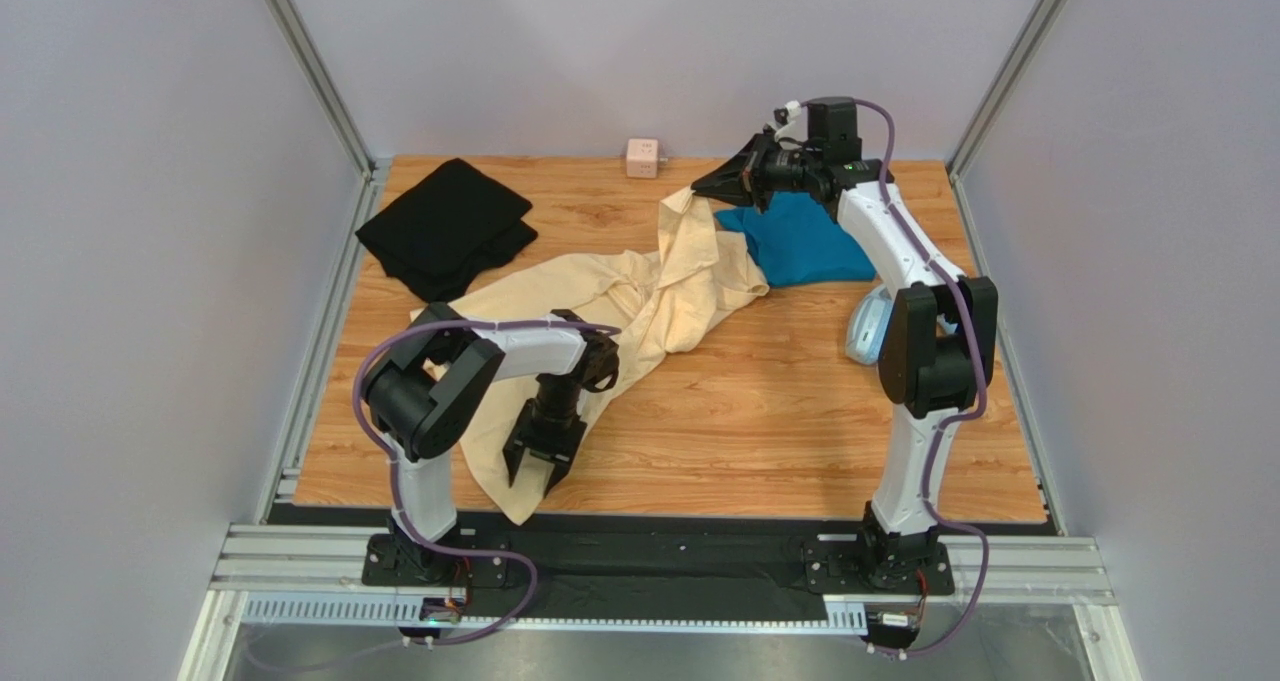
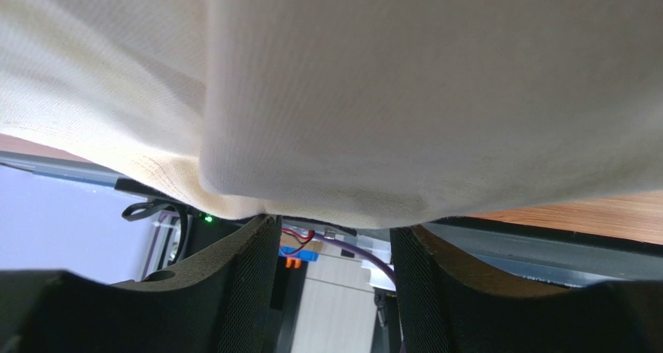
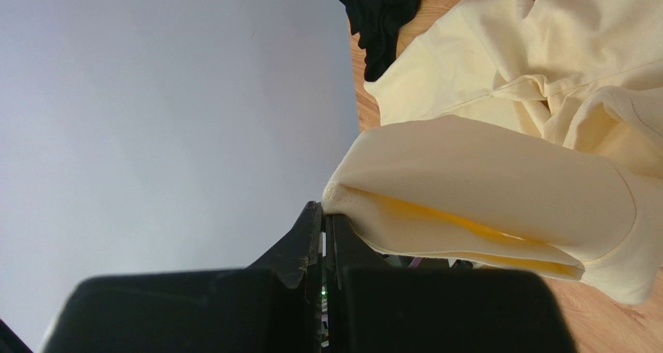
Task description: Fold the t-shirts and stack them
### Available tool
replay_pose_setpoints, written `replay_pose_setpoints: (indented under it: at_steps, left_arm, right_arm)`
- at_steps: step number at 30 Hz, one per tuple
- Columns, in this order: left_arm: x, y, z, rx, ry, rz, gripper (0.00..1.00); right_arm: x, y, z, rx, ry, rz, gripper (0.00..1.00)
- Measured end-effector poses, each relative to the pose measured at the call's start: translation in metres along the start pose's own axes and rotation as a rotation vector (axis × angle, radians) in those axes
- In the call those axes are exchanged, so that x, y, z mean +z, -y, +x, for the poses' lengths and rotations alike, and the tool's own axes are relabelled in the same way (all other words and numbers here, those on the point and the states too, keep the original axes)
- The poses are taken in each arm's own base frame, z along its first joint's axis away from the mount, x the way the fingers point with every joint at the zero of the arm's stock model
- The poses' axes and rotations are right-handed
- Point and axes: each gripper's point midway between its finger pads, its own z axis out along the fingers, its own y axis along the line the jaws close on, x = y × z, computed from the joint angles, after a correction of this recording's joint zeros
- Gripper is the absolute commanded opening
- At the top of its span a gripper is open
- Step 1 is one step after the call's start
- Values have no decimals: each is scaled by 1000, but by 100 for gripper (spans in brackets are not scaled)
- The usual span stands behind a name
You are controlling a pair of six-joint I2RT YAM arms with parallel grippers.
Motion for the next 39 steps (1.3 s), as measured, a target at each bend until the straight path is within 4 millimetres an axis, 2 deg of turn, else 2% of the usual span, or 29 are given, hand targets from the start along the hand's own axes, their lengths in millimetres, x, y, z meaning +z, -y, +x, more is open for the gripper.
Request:
replay_pose_setpoints:
  at_steps: [4,7,8,11,14,24,26,29,36,39]
  left_arm:
    - [1,1,0,-4,3,3,56]
    - [1,2,0,-9,3,2,45]
    - [1,2,0,-10,3,3,33]
    - [1,3,0,-15,2,5,10]
    - [1,3,0,-17,2,5,0]
    - [1,4,0,-21,2,5,0]
    - [1,4,0,-21,2,8,17]
    - [2,5,1,-25,10,22,33]
    - [7,6,13,-36,8,52,34]
    - [9,7,11,-44,22,60,34]
  right_arm:
    - [-2,-2,0,0,-1,-4,0]
    - [-2,-2,-1,3,1,-4,0]
    - [-3,-2,-1,5,2,-4,0]
    - [-4,-2,-2,8,5,-4,0]
    - [-5,-1,-4,11,8,-5,0]
    - [-9,0,-8,18,18,-5,0]
    - [-10,0,-9,18,20,-5,0]
    - [-11,0,-10,20,23,-5,0]
    - [-16,-5,-10,18,28,-14,0]
    - [-20,-11,-9,12,29,-24,0]
